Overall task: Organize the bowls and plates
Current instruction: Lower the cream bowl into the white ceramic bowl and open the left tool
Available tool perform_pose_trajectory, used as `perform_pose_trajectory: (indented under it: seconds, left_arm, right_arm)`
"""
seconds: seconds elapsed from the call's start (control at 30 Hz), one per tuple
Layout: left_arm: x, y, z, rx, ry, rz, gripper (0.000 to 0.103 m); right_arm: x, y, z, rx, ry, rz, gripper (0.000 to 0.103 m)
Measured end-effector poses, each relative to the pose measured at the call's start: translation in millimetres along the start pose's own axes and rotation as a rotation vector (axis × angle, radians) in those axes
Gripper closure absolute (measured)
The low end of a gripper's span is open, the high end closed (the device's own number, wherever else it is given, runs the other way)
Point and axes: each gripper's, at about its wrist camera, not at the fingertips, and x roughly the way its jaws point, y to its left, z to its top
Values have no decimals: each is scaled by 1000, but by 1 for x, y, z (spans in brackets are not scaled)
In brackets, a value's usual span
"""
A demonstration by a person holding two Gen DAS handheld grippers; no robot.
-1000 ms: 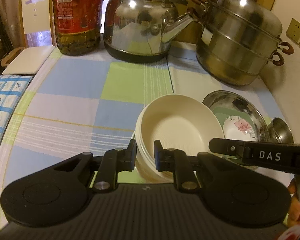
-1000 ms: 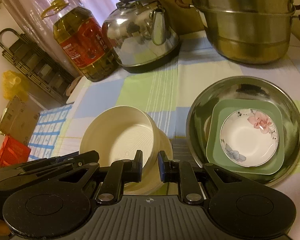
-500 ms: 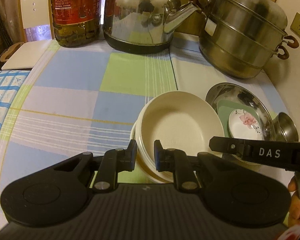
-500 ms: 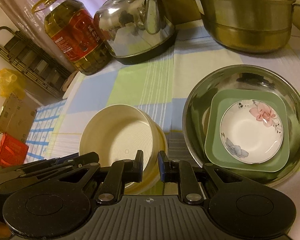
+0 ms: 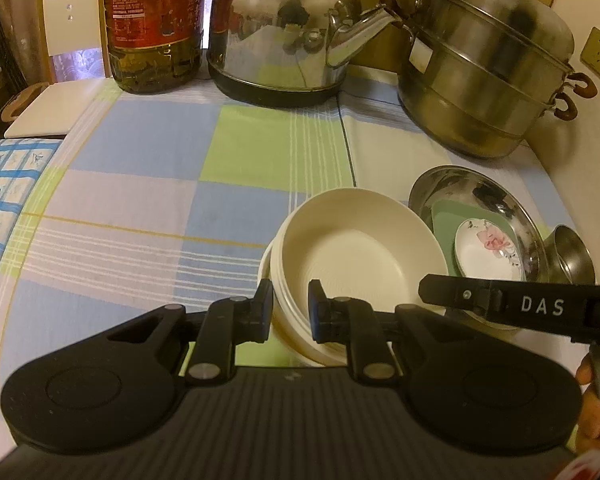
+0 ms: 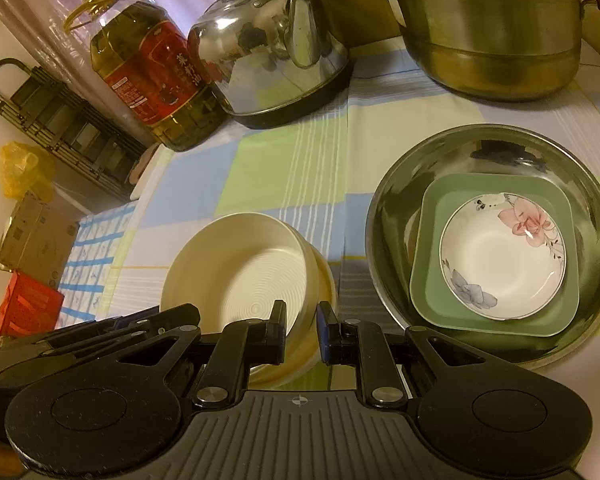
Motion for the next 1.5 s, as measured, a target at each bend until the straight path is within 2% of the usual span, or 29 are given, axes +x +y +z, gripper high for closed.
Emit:
perform_pose_trajectory:
  seconds: [0.43,0.57,0.7,0.73,0.77,0.8,0.87,1.2,1.3,1.5]
  left_arm:
    - [4,0,0,-7,8,9,86]
    - [2,0,1,-12,-4,6,79]
    - [-3,-1,2,-12,-23,5,78]
    - [-5,-1,2,-12,-27,3,78]
    - [-7,-2,2,-12,-32,3,78]
    - [-8,-2,2,-12,-36,3,77]
    - [-13,-4,2,-13,-46,1,77]
    - [-49,-14,-7,-13,-95,-20,76]
    - [-63,-17,-14,-15,-102,-27,72]
    - [-94,-26,-39,-2,-100,-51,72]
  right_arm:
    - [3,-2,0,2,3,3,85]
    - [4,-2,1,1,4,2,85]
    - [2,-2,0,1,-6,-7,84]
    - [1,-1,0,-5,-11,-11,83]
    - [0,-1,0,-11,-16,-13,77]
    - [-2,0,0,-16,-23,-14,66]
    - [-7,2,-1,-25,-37,-17,53]
    - [-40,6,-13,-37,-86,-12,49]
    - [-54,5,-22,-35,-98,-8,47]
    - [-88,1,-48,-24,-114,-7,41]
